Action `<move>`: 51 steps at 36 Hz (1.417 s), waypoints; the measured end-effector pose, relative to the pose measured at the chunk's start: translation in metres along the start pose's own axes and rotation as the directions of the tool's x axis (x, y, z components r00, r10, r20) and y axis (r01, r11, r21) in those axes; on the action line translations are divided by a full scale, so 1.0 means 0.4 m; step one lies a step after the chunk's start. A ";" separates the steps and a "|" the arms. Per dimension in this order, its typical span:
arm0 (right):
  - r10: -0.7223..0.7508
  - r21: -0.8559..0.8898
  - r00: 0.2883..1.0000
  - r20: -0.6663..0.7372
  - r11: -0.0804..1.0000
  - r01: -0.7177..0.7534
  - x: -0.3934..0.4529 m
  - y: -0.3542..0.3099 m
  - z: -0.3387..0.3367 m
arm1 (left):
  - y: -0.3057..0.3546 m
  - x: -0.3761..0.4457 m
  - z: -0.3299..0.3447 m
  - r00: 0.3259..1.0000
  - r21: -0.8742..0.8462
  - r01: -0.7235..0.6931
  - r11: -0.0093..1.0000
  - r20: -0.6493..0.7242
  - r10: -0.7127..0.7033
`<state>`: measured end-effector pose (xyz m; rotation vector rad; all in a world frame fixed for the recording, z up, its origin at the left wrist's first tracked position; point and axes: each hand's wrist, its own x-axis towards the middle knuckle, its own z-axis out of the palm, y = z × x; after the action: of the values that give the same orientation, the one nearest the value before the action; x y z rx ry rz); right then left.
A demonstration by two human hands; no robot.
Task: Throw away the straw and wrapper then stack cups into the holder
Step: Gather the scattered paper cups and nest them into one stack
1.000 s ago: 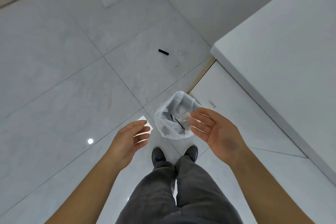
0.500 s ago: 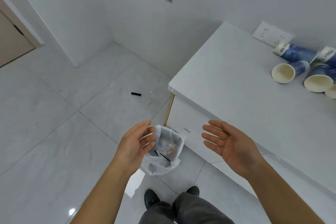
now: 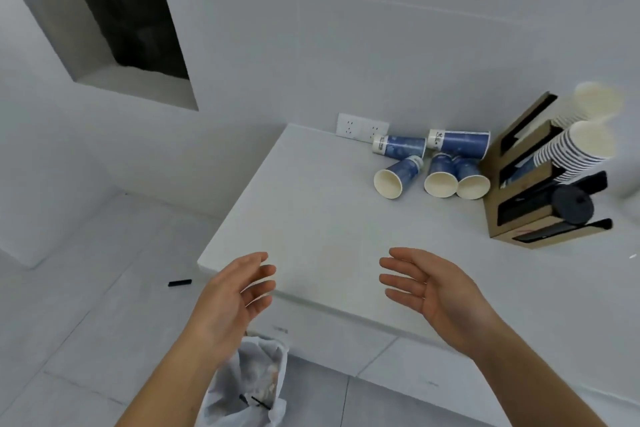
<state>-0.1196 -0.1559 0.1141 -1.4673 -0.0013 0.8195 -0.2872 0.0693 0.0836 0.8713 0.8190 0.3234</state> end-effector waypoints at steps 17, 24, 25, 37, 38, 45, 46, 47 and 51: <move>-0.053 -0.001 0.996 -0.073 0.999 0.053 0.089 -0.162 -0.444 | -0.078 0.100 0.439 0.994 0.220 -0.044 0.974 0.108 0.021; -0.025 0.038 0.996 -0.089 0.999 0.029 0.146 -0.171 -0.509 | -0.097 0.155 0.504 0.996 0.295 -0.029 0.955 0.088 0.003; -0.022 0.050 0.996 -0.091 0.998 0.027 0.152 -0.171 -0.510 | -0.095 0.163 0.509 0.996 0.302 -0.028 0.953 0.086 0.002; 0.006 0.067 0.995 -0.095 0.998 0.001 0.306 -0.202 -0.482 | -0.057 0.332 0.543 0.996 0.329 -0.003 0.944 0.088 -0.027; 0.004 0.065 0.995 -0.095 0.998 0.002 0.318 -0.207 -0.479 | -0.051 0.345 0.543 0.996 0.330 -0.003 0.944 0.083 -0.026; 0.047 0.035 0.989 -0.138 0.998 -0.043 0.450 -0.248 -0.408 | 0.010 0.485 0.517 0.997 0.336 0.019 0.942 0.065 -0.043; 0.056 0.027 0.987 -0.149 0.998 -0.052 0.475 -0.251 -0.395 | 0.017 0.513 0.512 0.997 0.343 0.026 0.939 0.064 -0.050; 0.066 0.018 0.985 -0.162 0.998 -0.064 0.500 -0.252 -0.382 | 0.023 0.539 0.509 0.996 0.355 0.034 0.934 0.062 -0.060; 0.103 -0.029 0.974 -0.201 0.993 -0.111 0.576 -0.242 -0.346 | 0.027 0.623 0.510 0.994 0.394 0.058 0.917 0.061 -0.089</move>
<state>0.1625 -0.1535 0.0681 -1.5933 0.2151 0.7589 0.0307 0.1039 0.0430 1.2168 0.8556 0.0552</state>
